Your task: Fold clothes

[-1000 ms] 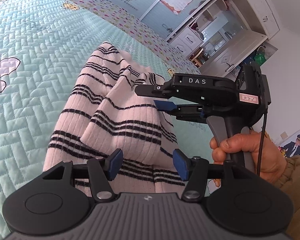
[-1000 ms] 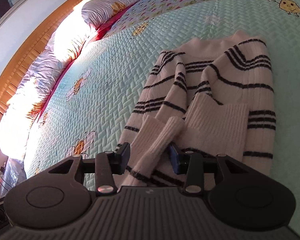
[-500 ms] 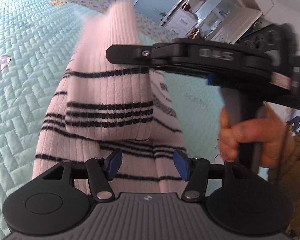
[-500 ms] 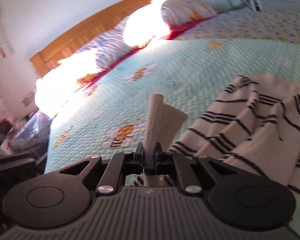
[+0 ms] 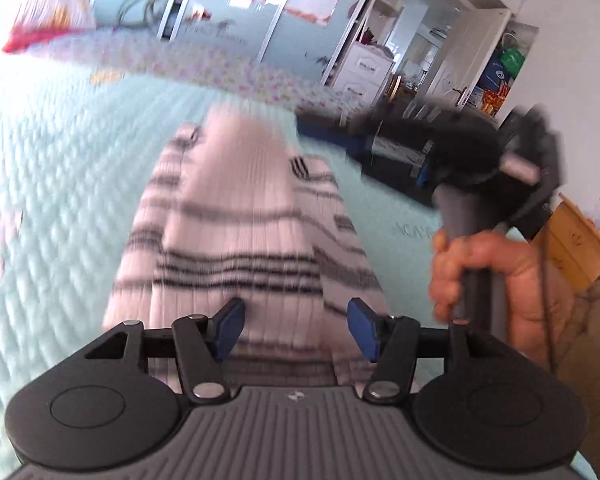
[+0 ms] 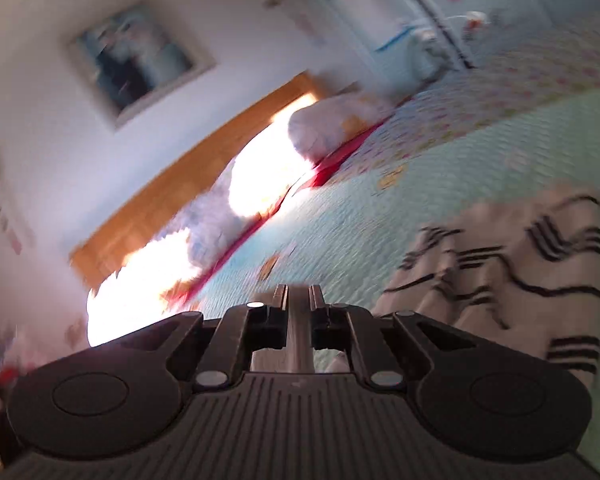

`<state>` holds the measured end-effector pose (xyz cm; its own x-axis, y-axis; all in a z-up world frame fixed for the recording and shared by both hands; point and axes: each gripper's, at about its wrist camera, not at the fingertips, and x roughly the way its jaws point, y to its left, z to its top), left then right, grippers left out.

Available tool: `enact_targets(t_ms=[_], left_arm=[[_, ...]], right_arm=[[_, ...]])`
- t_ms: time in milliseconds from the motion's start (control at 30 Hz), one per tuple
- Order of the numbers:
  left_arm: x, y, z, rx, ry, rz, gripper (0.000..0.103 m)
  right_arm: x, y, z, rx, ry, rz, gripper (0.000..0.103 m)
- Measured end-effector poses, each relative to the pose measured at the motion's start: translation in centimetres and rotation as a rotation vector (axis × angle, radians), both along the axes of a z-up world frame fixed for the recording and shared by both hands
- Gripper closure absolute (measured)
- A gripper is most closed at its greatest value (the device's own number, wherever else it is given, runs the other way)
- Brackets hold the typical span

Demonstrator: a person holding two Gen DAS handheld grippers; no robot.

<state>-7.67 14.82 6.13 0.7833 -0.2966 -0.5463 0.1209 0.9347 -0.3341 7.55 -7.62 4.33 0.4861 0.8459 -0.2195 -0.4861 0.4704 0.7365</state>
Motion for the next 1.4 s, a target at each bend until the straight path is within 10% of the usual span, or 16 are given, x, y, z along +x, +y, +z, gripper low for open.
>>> enact_targets(t_ms=[167, 267, 367, 567, 667, 733, 800, 967, 1133, 1300, 1400], left_arm=[[2.9, -0.1, -0.3, 0.018, -0.005, -0.041, 0.041], [3.8, 0.2, -1.1, 0.014, 0.029, -0.033, 0.041], [3.5, 0.0, -1.3, 0.023, 0.022, -0.025, 0.041], [3.0, -0.9, -1.2, 0.062, 0.005, -0.020, 0.038], [2.8, -1.4, -1.2, 0.081, -0.004, -0.017, 0.038], [2.3, -1.4, -0.8, 0.079, -0.012, -0.009, 0.038], [1.4, -1.4, -0.3, 0.085, -0.037, 0.001, 0.038], [-1.4, -3.3, 0.9, 0.234, -0.189, -0.029, 0.035], [1.6, -4.2, -0.8, 0.327, -0.165, -0.102, 0.030], [4.4, -1.4, -2.8, 0.207, -0.017, -0.139, 0.030], [4.4, -1.0, -2.3, 0.208, -0.017, -0.154, 0.030]], right_arm=[[0.5, -0.3, -3.8, -0.059, 0.137, -0.035, 0.093], [-0.1, 0.0, -3.1, -0.032, 0.159, 0.004, 0.087], [0.0, 1.2, -1.8, -0.103, 0.187, 0.062, 0.060], [0.3, 4.3, -0.5, -0.263, 0.257, 0.156, 0.057], [0.4, 6.1, -0.7, -0.362, 0.297, 0.171, 0.058], [0.1, 6.8, -0.3, -0.397, 0.264, 0.171, 0.094], [-0.5, 7.2, 0.3, -0.409, 0.186, 0.204, 0.096], [-1.6, 5.0, 2.7, -0.086, -0.076, 0.242, 0.097], [1.2, 4.5, -2.4, -0.177, 0.082, 0.119, 0.097], [0.8, 4.1, -5.5, -0.212, 0.148, 0.064, 0.097], [0.2, 3.4, -4.7, -0.165, 0.122, 0.074, 0.078]])
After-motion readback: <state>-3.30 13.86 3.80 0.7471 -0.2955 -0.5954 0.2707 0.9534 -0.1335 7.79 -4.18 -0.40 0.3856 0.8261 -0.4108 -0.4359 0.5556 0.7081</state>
